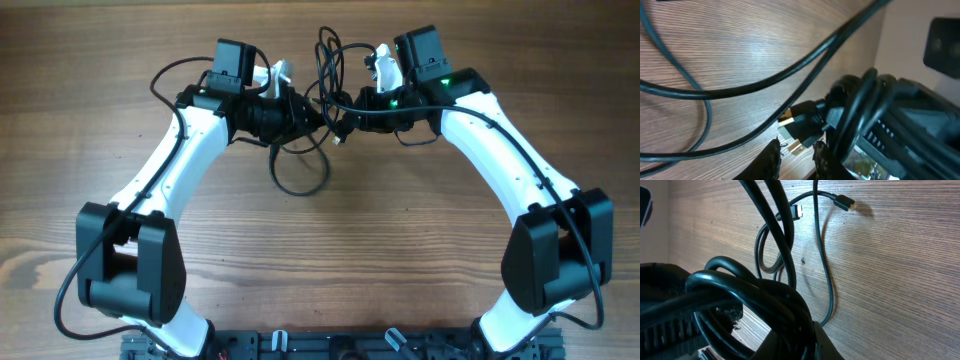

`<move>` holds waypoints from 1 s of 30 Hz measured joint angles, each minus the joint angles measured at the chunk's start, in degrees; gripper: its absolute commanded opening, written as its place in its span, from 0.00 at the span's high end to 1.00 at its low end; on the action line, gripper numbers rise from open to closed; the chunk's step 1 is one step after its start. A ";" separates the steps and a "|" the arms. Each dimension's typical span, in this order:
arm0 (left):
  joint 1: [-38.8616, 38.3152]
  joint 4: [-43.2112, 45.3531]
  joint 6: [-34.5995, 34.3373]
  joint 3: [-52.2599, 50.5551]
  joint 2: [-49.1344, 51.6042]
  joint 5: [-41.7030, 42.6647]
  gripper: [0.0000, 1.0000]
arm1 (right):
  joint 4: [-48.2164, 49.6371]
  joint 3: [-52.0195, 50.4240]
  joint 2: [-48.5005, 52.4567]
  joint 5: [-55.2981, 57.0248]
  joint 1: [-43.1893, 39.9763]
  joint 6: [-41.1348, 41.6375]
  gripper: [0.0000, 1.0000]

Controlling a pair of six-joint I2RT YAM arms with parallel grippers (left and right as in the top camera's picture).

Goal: Untangle cables

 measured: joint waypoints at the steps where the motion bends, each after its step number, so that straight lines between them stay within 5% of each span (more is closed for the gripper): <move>1: 0.04 0.07 1.11 -0.07 -0.07 0.28 0.72 | 0.00 0.00 0.00 -0.02 -0.02 0.22 0.96; 6: -0.50 0.02 4.07 -0.48 -2.34 -1.03 0.71 | 0.11 0.02 0.00 -1.27 -0.04 1.44 0.96; 10: -3.06 -1.97 4.57 -0.48 -2.36 -3.28 0.81 | 0.02 0.02 0.00 -1.25 -0.20 1.49 0.96; 13: -3.43 -2.89 4.61 -0.48 -2.36 -2.14 0.72 | 0.02 0.02 0.00 -1.31 -0.20 1.49 0.96; 20: -3.39 -2.47 4.72 -0.57 -7.93 0.81 0.67 | -0.02 0.02 0.20 -1.36 0.48 1.51 0.96; 30: -7.63 -3.93 4.70 -0.50 -5.86 -16.24 0.71 | -0.24 0.02 0.26 -1.49 0.50 1.51 0.96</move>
